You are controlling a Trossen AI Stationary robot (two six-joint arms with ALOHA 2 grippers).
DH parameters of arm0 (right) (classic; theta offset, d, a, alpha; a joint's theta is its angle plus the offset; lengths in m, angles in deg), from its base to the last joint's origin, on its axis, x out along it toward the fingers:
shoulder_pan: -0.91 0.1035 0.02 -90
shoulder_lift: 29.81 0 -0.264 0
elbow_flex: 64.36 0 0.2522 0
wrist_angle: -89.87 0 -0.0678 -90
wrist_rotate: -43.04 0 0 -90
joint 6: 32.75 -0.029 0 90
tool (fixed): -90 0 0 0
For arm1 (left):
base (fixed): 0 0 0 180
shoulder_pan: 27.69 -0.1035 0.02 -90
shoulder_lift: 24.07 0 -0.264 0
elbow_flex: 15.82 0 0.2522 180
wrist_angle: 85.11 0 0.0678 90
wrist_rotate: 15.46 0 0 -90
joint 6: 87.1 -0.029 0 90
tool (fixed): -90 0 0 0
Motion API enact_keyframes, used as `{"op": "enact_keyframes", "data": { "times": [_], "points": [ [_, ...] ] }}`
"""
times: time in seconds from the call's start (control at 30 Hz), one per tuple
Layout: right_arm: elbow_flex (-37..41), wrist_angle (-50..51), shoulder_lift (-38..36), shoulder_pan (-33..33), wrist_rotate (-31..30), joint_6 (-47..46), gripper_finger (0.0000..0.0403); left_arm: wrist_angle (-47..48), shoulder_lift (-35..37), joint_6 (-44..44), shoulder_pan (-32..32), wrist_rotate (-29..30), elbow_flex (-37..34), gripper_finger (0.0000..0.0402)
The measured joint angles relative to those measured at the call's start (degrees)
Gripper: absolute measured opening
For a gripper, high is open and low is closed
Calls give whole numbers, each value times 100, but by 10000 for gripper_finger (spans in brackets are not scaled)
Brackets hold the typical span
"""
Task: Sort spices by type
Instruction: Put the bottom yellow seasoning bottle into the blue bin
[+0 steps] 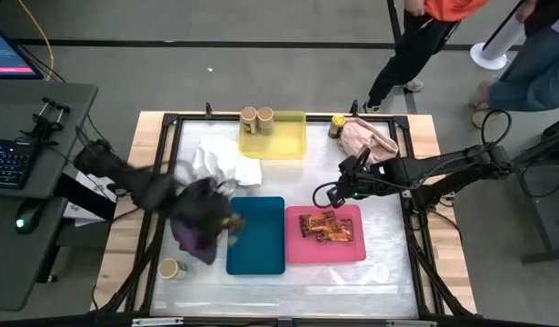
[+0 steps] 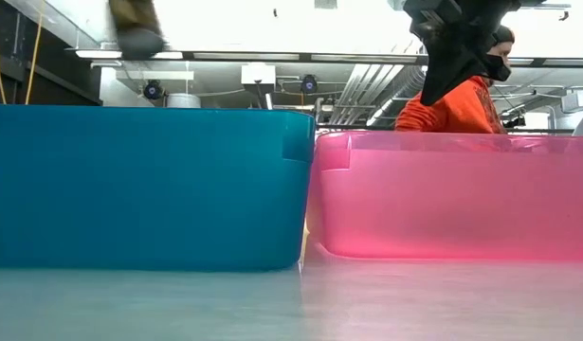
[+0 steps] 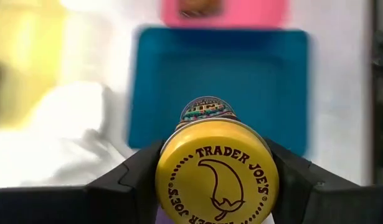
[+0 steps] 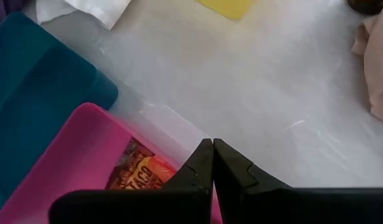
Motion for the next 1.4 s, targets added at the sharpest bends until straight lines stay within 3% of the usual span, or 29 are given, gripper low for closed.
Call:
{"op": "enact_keyframes", "data": {
  "times": [0.13, 0.3, 0.6, 0.8, 1.17, 1.4],
  "points": [
    [0, -5, 0, 0, -8, -94, 0, -376, -409, -1322, -1176, 28, -2, 198],
    [0, -23, 0, 0, -201, -412, 0, -371, -1075, -1876, -1975, -830, -11, 200],
    [0, -66, 0, 0, -271, -446, 0, -175, -1695, -2017, -1567, -1035, -35, 202],
    [0, -66, 0, 0, -357, -448, 0, -1061, -1358, -1571, -1217, -907, -1032, 202],
    [0, -143, 0, 0, -408, -461, 0, -1714, -1170, -1707, -1398, -859, -1887, 206],
    [0, -244, 0, 0, -408, -452, 0, -1763, -1172, -1709, -1484, -857, -1888, 241]
  ]
}}
